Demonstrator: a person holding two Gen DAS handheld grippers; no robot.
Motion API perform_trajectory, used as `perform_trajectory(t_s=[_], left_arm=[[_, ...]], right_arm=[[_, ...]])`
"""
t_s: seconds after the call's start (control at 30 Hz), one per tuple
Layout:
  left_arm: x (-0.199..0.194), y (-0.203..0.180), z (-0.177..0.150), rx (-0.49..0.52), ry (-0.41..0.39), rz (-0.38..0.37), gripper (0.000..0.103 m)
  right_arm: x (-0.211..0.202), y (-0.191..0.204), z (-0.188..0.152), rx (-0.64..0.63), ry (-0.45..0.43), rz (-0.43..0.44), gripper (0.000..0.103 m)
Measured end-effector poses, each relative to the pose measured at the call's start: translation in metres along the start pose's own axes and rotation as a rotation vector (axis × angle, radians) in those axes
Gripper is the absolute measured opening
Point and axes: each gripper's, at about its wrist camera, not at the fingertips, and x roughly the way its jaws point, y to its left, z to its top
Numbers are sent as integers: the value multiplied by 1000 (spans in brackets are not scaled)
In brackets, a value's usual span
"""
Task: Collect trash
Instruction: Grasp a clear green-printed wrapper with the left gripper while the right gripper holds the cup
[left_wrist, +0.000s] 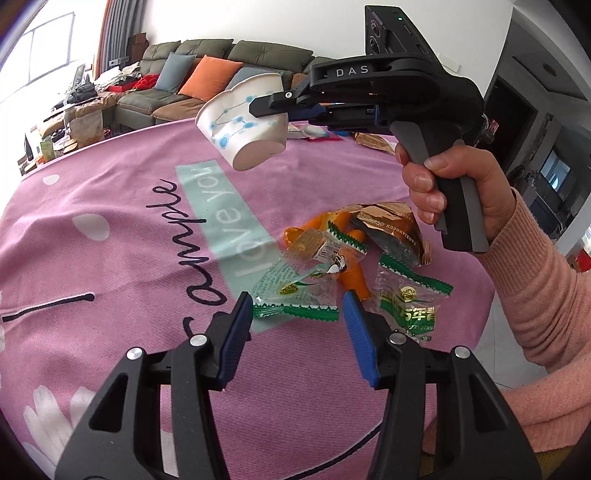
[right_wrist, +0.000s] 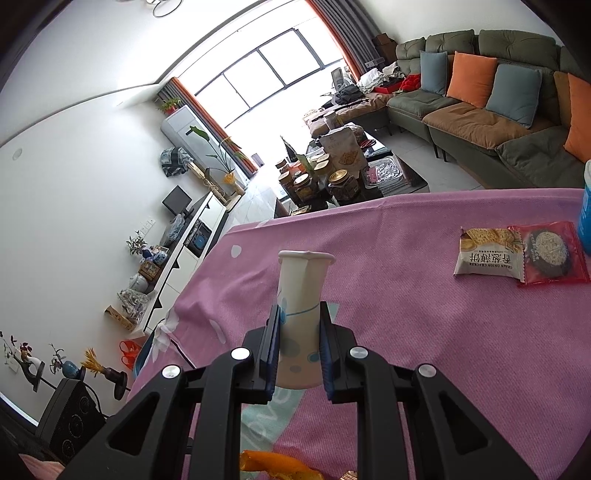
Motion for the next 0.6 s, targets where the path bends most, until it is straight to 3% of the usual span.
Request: perform_trajectory(t_s=[0.17,0.37,0.6], left_arm=[[4,2,-2,-18,8,-10,38],[5,-4,-3,-11,-3,4,35],[-6,-11,4,16,-69,42,47]], right_arm=[[-6,-3,-9,13,3,7,18],[-12,-3,-20,20,-3,10,18],[-19,-5,-28,27,-15,22,18]])
